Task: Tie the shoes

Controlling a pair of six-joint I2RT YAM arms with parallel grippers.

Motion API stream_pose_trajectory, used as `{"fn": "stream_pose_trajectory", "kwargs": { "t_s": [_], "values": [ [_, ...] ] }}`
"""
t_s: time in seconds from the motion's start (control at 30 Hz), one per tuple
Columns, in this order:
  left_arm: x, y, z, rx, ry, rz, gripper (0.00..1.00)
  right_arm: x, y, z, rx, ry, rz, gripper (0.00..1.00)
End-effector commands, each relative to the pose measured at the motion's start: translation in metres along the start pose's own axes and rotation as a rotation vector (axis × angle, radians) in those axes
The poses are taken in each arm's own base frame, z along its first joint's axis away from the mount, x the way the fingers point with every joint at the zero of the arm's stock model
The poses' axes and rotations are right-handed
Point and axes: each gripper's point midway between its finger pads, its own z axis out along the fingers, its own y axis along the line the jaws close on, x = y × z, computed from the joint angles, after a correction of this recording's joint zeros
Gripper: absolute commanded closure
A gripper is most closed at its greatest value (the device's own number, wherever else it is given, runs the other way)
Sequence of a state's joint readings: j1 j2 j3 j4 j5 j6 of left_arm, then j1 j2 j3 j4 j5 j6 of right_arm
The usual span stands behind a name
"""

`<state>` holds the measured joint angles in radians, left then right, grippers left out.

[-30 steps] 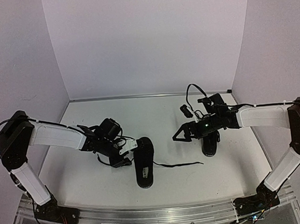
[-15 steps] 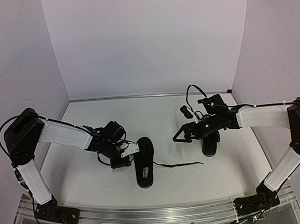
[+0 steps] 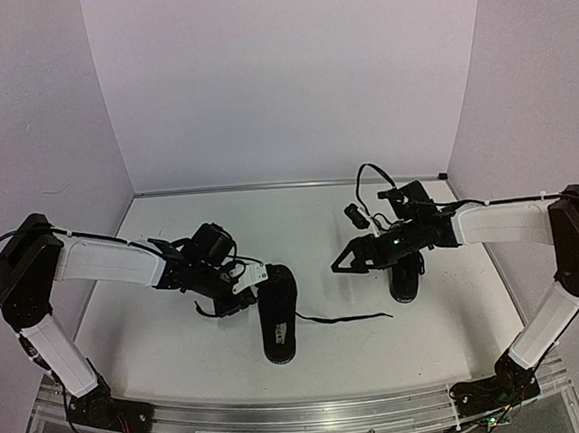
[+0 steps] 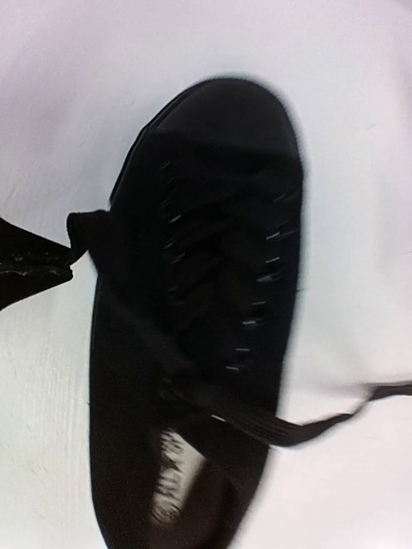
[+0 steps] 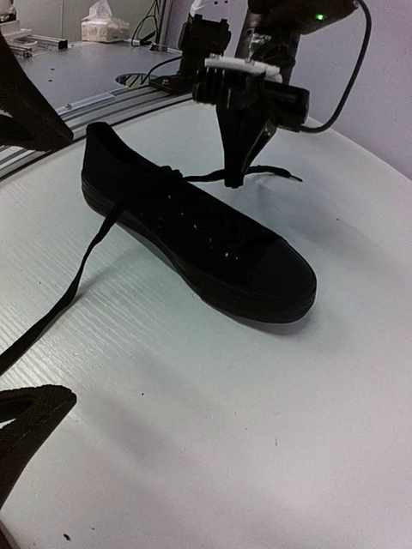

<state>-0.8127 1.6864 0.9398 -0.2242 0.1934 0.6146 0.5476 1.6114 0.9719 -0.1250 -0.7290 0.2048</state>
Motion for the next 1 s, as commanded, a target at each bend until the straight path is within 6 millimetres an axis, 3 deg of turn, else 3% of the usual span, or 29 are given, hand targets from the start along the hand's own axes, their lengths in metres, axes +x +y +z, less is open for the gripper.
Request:
{"fn": "stream_pose_trajectory", "kwargs": {
  "t_s": [0.0, 0.23, 0.57, 0.97],
  "values": [
    [-0.051, 0.006, -0.025, -0.019, -0.217, -0.017, 1.00, -0.028, 0.017, 0.003, -0.087, -0.041, -0.005, 0.19],
    [-0.069, 0.007, -0.026, -0.006, -0.318, -0.048, 1.00, -0.036, 0.044, 0.020, -0.195, -0.046, -0.004, 0.35],
    [-0.081, 0.008, -0.030, -0.007, -0.373, -0.059, 1.00, -0.018, 0.091, 0.066, -0.295, 0.026, -0.035, 0.42],
    [-0.085, 0.005, -0.031, 0.000, -0.388, -0.055, 1.00, -0.026, 0.099, 0.094, -0.322, 0.020, -0.017, 0.59]
  ]
}}
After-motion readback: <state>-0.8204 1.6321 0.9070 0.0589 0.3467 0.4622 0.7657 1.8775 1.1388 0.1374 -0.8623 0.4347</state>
